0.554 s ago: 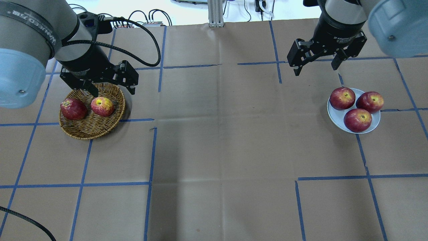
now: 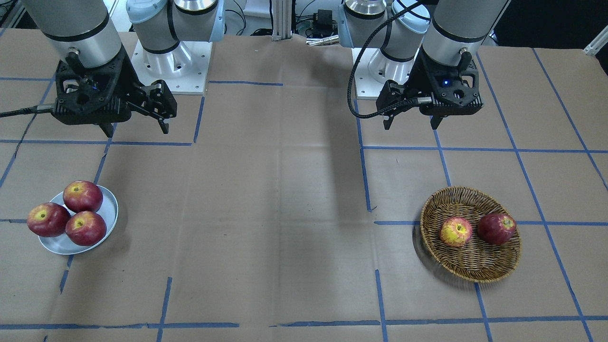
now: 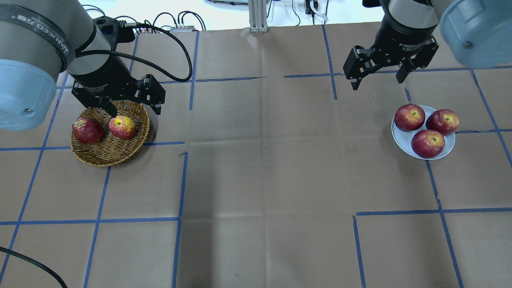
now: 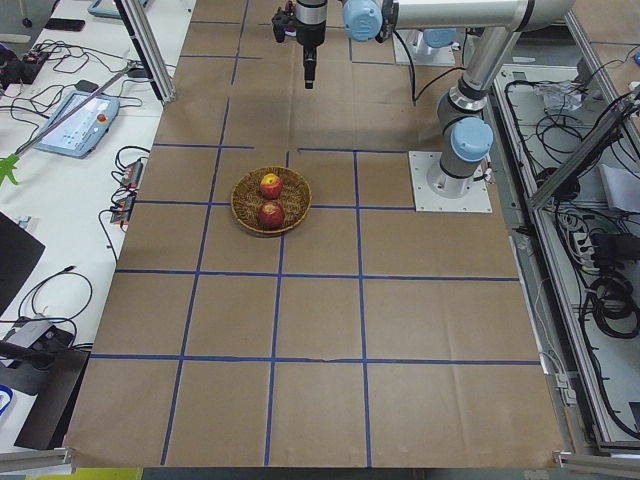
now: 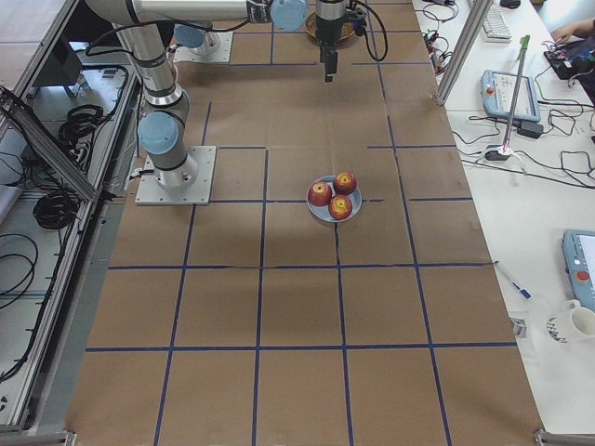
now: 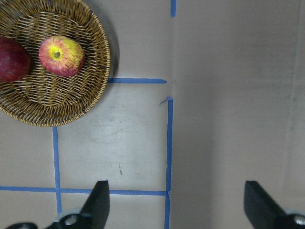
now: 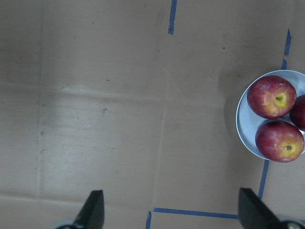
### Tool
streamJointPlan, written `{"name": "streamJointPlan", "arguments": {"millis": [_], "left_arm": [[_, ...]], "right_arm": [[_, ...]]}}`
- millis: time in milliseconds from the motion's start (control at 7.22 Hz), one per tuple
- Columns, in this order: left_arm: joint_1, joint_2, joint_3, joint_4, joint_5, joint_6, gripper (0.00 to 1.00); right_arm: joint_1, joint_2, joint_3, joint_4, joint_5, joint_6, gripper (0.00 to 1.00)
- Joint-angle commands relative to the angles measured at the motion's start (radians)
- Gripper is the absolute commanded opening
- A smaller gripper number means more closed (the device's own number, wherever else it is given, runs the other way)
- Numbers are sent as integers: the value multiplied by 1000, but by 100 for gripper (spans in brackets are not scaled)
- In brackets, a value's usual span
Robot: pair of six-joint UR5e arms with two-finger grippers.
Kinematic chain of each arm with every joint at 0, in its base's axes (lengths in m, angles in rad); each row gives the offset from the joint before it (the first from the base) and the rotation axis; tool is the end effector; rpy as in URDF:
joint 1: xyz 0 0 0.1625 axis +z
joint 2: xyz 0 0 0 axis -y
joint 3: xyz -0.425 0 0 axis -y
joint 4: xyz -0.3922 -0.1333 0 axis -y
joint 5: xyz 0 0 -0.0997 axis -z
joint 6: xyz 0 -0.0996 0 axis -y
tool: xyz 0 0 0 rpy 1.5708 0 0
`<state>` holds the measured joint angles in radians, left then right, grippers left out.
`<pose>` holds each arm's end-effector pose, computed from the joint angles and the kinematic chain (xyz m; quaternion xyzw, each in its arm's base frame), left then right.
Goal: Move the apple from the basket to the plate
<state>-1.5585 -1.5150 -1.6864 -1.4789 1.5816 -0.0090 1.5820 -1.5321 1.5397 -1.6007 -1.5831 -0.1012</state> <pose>-0.1264 -0.4722 0.4671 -0.0107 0.9998 -0.0160 0.0054 0.1378 -0.5090 0.4869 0.0561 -0.9983 0.0109 0.0066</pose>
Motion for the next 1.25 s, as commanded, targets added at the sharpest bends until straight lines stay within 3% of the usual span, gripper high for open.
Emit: {"name": "streamJointPlan", "arguments": {"millis": [0, 1108], "left_arm": [[0, 5, -1, 0, 1, 1, 99], [3, 6, -12, -1, 1, 52, 99]], "right_arm": [[0, 0, 0, 1, -2, 0, 100], [-1, 0, -1, 1, 5, 0, 100]]}}
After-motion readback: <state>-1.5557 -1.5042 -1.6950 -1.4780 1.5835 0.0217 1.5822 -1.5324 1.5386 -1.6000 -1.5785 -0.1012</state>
